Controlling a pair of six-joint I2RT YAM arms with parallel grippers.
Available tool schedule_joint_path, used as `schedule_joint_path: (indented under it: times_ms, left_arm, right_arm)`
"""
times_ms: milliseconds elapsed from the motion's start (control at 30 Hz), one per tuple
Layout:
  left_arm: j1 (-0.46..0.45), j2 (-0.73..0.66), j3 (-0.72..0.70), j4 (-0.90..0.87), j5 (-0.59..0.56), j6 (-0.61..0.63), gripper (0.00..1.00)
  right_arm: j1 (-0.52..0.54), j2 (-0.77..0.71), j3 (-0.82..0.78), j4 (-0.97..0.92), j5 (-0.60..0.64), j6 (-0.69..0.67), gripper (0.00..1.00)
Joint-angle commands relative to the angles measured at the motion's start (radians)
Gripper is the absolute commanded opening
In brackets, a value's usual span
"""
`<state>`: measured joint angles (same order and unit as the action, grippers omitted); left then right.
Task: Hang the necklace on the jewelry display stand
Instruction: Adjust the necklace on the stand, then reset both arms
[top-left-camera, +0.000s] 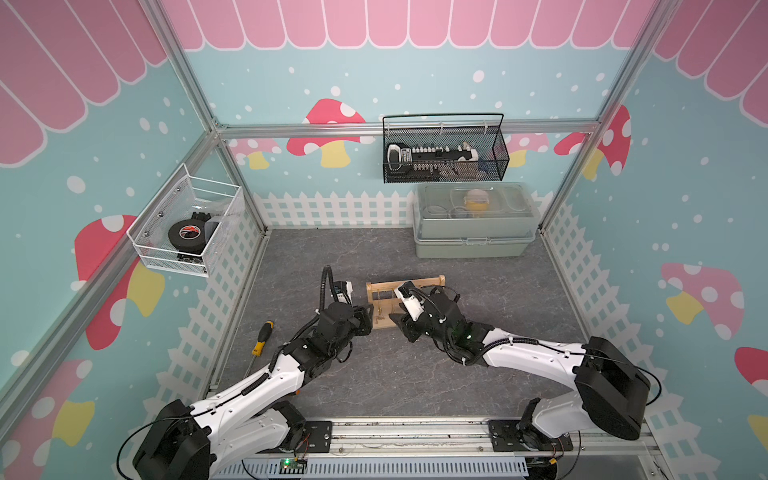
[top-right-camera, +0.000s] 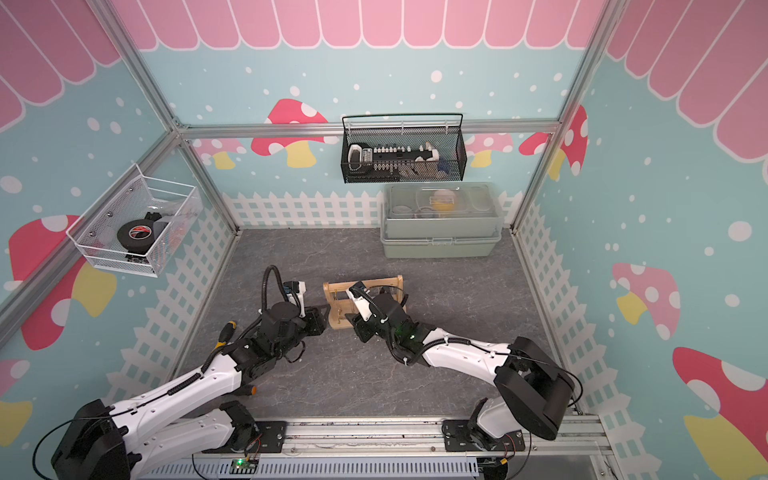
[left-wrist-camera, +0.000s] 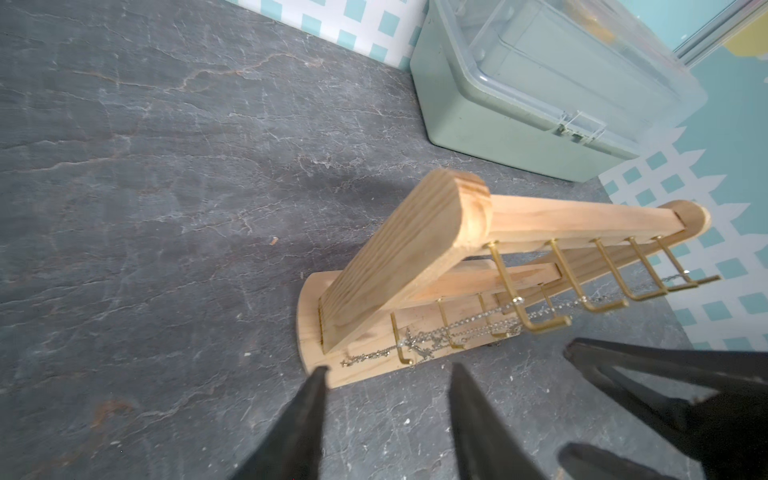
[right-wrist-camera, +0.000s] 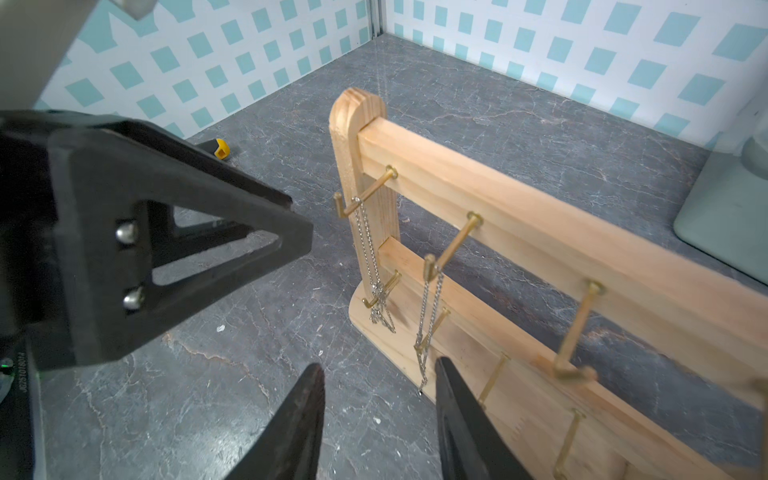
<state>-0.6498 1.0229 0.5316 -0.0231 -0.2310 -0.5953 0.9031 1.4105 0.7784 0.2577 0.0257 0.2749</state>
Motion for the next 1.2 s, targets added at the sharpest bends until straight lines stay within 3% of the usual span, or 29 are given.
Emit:
schedule_joint_path:
  times_ms: [0,67,267,433,600,767,900,1000,1100,1167]
  left_arm:
    - [0.009,-0.031,0.022,-0.069,-0.063,0.008,0.91]
    - [0.017,-0.045,0.031,-0.099,-0.083,0.011,0.99]
    - [0.068,-0.117,0.07,-0.22,-0.221,-0.003,0.99]
    - [0.126,-0.128,0.147,-0.358,-0.341,-0.027,0.99]
    - [0.205,-0.095,0.178,-0.429,-0.429,-0.054,0.99]
    - [0.331,-0.076,0.139,-0.408,-0.487,-0.075,1.0]
    - [0.381,-0.052,0.035,-0.134,-0.421,0.161,0.99]
    - [0.43,-0.002,0.016,-0.046,-0.39,0.313,0.99]
    - [0.473,0.034,0.001,-0.027,-0.406,0.38,0.99]
    - [0.503,0.019,-0.045,0.067,-0.327,0.413,0.99]
  right_arm:
    - [-0.006,-0.066,-0.018,-0.086,0.047,-0.029,0.57]
    - [-0.02,-0.102,-0.025,-0.131,0.063,-0.035,0.98]
    - [-0.098,-0.246,-0.052,-0.288,0.213,-0.024,0.99]
    - [-0.291,-0.396,-0.087,-0.45,0.318,0.055,0.99]
    - [-0.442,-0.49,-0.125,-0.495,0.376,0.061,0.99]
    - [-0.565,-0.452,-0.147,-0.491,0.328,0.052,0.99]
    - [-0.652,-0.4,-0.208,-0.391,0.337,0.016,0.99]
    - [-0.697,-0.4,-0.278,-0.262,0.33,-0.026,0.99]
    - [-0.753,-0.388,-0.281,-0.206,0.337,-0.066,0.99]
    - [-0.797,-0.354,-0.278,-0.166,0.344,-0.093,0.99]
